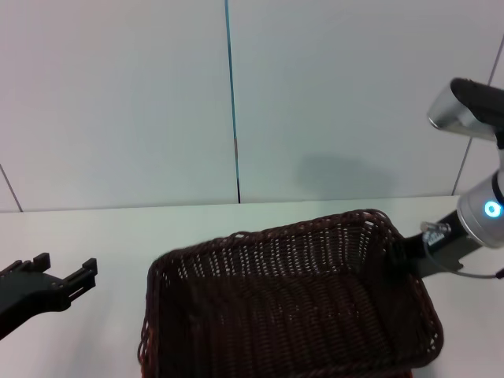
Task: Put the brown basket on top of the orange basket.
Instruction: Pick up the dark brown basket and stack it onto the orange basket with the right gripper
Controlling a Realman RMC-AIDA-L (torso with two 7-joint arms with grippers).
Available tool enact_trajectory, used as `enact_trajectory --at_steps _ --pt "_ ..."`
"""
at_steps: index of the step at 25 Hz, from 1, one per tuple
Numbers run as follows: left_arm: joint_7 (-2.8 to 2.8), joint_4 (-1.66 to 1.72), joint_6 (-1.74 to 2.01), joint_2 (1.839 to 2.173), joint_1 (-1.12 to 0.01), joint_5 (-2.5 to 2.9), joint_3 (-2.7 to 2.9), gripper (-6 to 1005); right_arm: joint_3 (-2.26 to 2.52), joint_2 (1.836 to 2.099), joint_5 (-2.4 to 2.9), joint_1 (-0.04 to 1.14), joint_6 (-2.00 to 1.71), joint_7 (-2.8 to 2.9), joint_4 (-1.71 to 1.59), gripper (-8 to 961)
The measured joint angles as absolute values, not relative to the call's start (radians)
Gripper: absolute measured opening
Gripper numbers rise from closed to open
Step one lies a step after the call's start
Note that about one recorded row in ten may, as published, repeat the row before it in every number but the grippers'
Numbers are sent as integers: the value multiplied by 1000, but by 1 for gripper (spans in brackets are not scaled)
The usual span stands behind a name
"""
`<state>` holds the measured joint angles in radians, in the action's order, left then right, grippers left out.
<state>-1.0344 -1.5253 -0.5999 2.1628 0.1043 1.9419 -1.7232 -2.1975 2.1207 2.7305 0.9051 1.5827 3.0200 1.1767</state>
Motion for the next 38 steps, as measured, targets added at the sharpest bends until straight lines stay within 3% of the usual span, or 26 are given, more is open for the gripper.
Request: enact_trajectory --at_steps 26,38 --pt "-1034 -1528 -603 2162 112 1942 -1734 760 -2137 2108 2701 870 1469 3012 1040 124" --pt "-1034 -1532 -610 2160 107 1942 -1738 760 -2172 2103 2766 939 1497 3015 1080 122"
